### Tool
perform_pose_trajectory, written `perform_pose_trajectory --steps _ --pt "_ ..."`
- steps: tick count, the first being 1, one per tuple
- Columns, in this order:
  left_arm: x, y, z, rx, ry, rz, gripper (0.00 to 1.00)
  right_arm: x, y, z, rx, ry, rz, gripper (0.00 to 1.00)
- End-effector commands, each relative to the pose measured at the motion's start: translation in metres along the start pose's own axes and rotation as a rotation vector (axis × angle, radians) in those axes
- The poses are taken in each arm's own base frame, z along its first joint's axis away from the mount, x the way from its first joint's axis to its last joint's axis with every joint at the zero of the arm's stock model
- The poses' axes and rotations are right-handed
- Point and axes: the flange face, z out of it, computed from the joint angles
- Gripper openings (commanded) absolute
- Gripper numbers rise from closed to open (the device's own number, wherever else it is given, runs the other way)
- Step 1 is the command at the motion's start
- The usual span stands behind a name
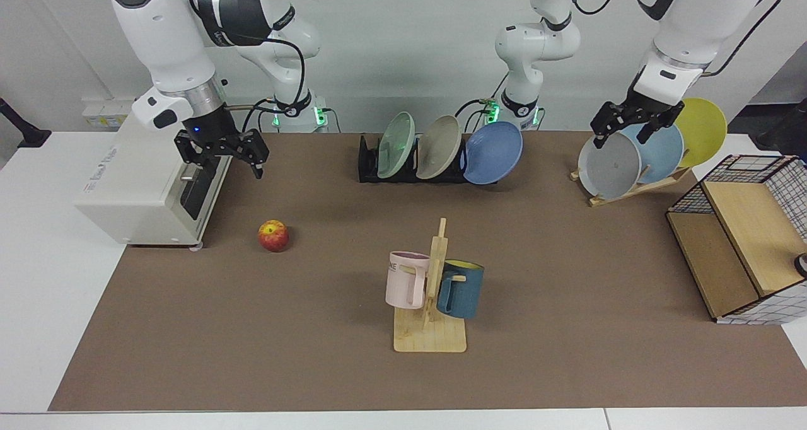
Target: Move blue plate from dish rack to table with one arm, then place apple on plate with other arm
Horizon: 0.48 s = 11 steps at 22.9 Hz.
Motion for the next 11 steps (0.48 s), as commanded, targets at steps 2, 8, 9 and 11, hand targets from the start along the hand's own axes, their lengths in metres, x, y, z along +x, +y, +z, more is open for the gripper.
perform_pose_trajectory --steps 2,8,9,11 --pt "-0.006 0.002 -0.003 -0.009 -0.005 0.026 1.00 0.003 0.003 -0.002 0.011 0.010 -0.009 1.00" --pt "-0.006 0.007 -0.005 -0.024 0.000 0.018 1.00 0.000 0.004 0.000 0.008 -0.004 -0.011 1.00" --pt "-0.006 0.010 -0.006 -0.022 0.004 0.038 1.00 0.000 0.005 0.001 0.008 -0.001 -0.009 1.00" --pt "-0.008 0.010 -0.006 -0.024 -0.009 0.026 1.00 -0.002 0.011 0.009 0.006 -0.012 -0.004 1.00"
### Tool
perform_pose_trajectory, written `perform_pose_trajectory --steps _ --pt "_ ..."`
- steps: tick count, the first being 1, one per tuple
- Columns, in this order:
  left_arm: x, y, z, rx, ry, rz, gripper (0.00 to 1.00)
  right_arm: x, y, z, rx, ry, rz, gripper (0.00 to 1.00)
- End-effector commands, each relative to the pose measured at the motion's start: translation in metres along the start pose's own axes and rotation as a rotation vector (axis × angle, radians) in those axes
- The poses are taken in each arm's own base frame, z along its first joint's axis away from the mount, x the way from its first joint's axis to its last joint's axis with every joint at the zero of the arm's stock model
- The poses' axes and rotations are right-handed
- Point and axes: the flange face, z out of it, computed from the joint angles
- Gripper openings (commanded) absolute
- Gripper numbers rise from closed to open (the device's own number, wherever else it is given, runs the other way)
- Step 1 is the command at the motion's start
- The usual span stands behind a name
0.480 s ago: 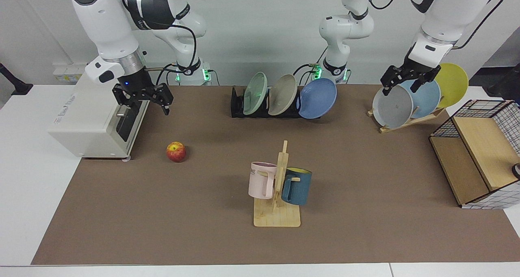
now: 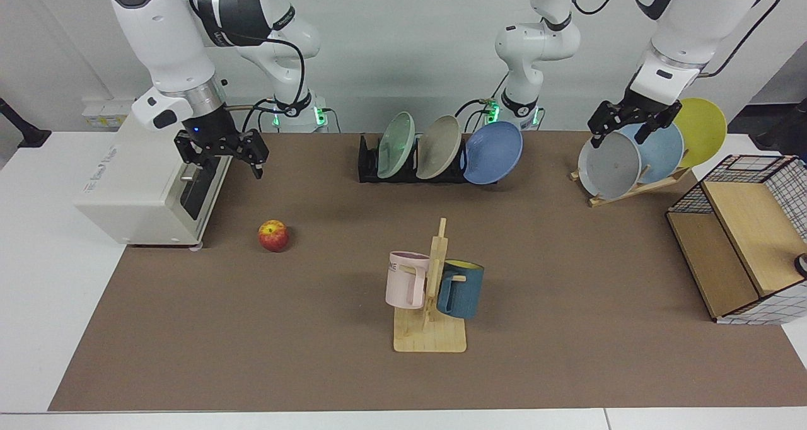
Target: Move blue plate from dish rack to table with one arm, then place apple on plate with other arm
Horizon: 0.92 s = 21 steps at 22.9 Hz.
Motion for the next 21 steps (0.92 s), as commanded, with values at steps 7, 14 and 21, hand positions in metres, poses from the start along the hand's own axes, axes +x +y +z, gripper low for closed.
perform_pose_trajectory --steps 7,14,21 --pt "-0.019 0.014 -0.007 -0.011 -0.042 0.034 1.00 -0.003 0.016 0.084 0.001 -0.009 0.006 1.00" --pt "-0.027 0.026 -0.004 -0.006 -0.053 0.054 1.00 0.004 0.019 0.160 -0.003 -0.058 0.023 1.00" --pt "-0.067 0.069 0.010 0.011 -0.086 0.220 1.00 -0.008 0.017 0.210 -0.006 -0.069 0.030 1.00"
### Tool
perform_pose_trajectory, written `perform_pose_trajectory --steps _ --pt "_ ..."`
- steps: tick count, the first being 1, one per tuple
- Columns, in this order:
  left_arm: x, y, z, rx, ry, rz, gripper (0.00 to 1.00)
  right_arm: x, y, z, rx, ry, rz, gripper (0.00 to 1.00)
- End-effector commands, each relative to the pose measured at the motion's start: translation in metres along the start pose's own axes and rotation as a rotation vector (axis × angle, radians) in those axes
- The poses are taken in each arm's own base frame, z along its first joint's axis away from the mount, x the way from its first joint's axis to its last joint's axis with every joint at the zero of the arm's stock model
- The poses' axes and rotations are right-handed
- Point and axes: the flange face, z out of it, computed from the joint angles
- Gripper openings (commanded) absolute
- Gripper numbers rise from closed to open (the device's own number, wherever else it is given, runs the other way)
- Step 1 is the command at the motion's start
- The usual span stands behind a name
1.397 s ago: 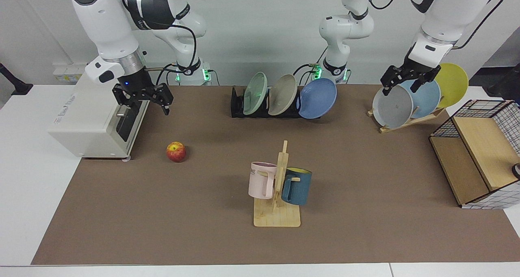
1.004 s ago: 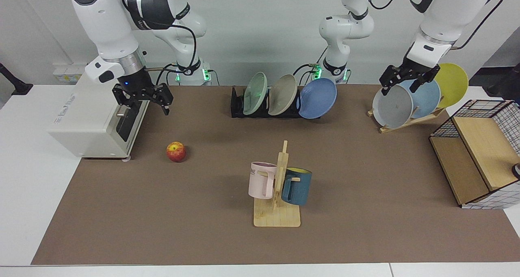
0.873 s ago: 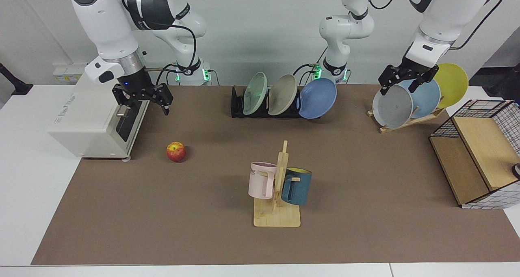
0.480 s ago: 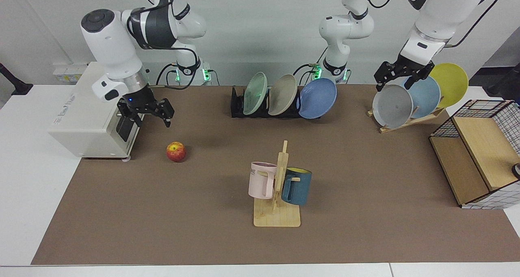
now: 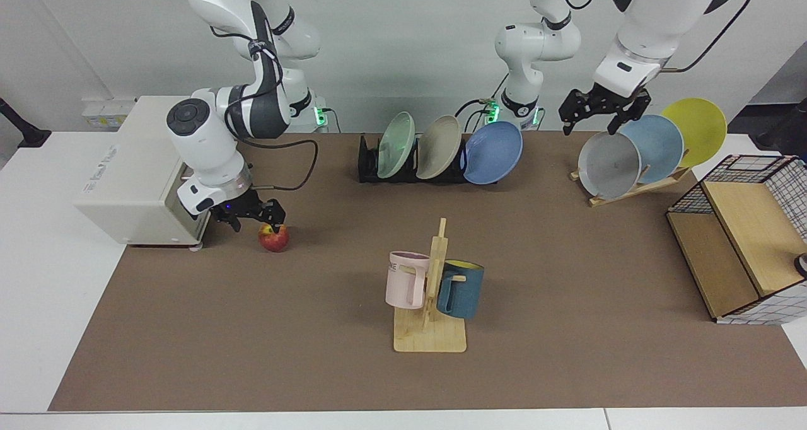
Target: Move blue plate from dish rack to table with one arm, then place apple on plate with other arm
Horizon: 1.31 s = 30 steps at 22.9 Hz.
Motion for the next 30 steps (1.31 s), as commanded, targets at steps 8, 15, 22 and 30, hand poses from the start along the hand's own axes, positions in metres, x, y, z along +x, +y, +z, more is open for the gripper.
perform_pose_trajectory --steps 8,15,22,30 --pt "-0.059 0.043 0.020 0.014 -0.042 0.173 1.00 -0.020 -0.009 0.061 -0.009 -0.006 -0.023 1.00" --pt "-0.066 0.045 0.031 -0.017 -0.059 0.171 1.00 -0.023 -0.008 0.078 -0.014 -0.024 -0.027 1.00" --pt "-0.091 0.069 0.081 -0.017 -0.072 0.223 1.00 -0.025 -0.007 0.090 -0.038 -0.018 -0.052 1.00" --pt "-0.118 0.079 0.158 0.085 -0.008 0.243 1.00 -0.023 -0.006 0.097 -0.039 -0.024 -0.049 0.99"
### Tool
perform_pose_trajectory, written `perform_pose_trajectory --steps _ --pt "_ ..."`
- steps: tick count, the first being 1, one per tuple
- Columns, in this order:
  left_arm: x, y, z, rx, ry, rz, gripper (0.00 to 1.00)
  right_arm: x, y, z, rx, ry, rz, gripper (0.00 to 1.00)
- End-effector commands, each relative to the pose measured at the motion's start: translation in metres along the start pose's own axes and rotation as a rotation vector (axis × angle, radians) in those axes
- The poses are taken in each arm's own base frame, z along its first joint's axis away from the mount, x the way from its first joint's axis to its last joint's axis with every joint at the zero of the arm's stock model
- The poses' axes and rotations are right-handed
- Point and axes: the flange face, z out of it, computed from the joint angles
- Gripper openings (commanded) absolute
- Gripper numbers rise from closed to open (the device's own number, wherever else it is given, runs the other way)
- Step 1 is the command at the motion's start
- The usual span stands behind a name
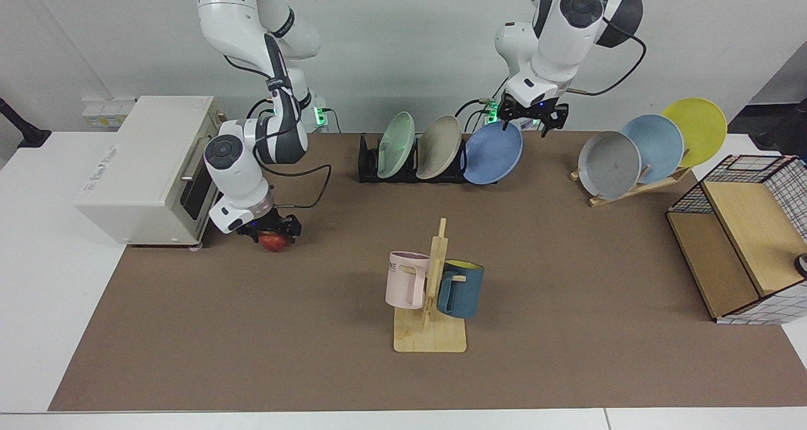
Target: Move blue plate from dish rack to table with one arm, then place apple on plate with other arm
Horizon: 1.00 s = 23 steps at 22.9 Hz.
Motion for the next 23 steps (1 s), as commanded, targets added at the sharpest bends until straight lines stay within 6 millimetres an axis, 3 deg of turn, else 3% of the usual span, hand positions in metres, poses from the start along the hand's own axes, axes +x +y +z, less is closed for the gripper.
perform_pose_trajectory --steps 1,10,13,15,17,19,20,23 --pt "-0.028 0.011 0.036 0.100 0.076 0.007 1.00 0.000 0.002 0.006 -0.014 0.014 -0.010 0.99" --pt "-0.033 0.015 0.063 0.223 0.111 -0.031 0.98 0.001 0.002 0.006 -0.014 0.014 -0.009 0.93" --pt "-0.035 0.014 0.077 0.222 0.108 -0.040 0.98 0.001 0.002 0.009 -0.015 0.009 -0.009 0.83" --pt "-0.036 0.017 0.089 0.225 0.114 -0.033 0.97 0.001 0.004 0.010 -0.015 0.006 -0.005 0.68" --pt "-0.036 0.017 0.090 0.225 0.110 -0.032 0.88 0.001 0.004 0.011 -0.015 0.005 -0.005 0.35" --pt "-0.036 0.018 0.091 0.227 0.104 -0.035 0.71 0.000 0.002 0.011 -0.015 0.003 -0.010 0.07" --pt "-0.036 0.018 0.090 0.227 0.105 -0.038 0.64 0.001 0.002 0.010 -0.015 0.005 -0.010 0.00" --pt "-0.037 0.018 0.090 0.229 0.095 -0.040 0.28 0.002 0.002 0.008 -0.015 0.006 -0.010 0.00"
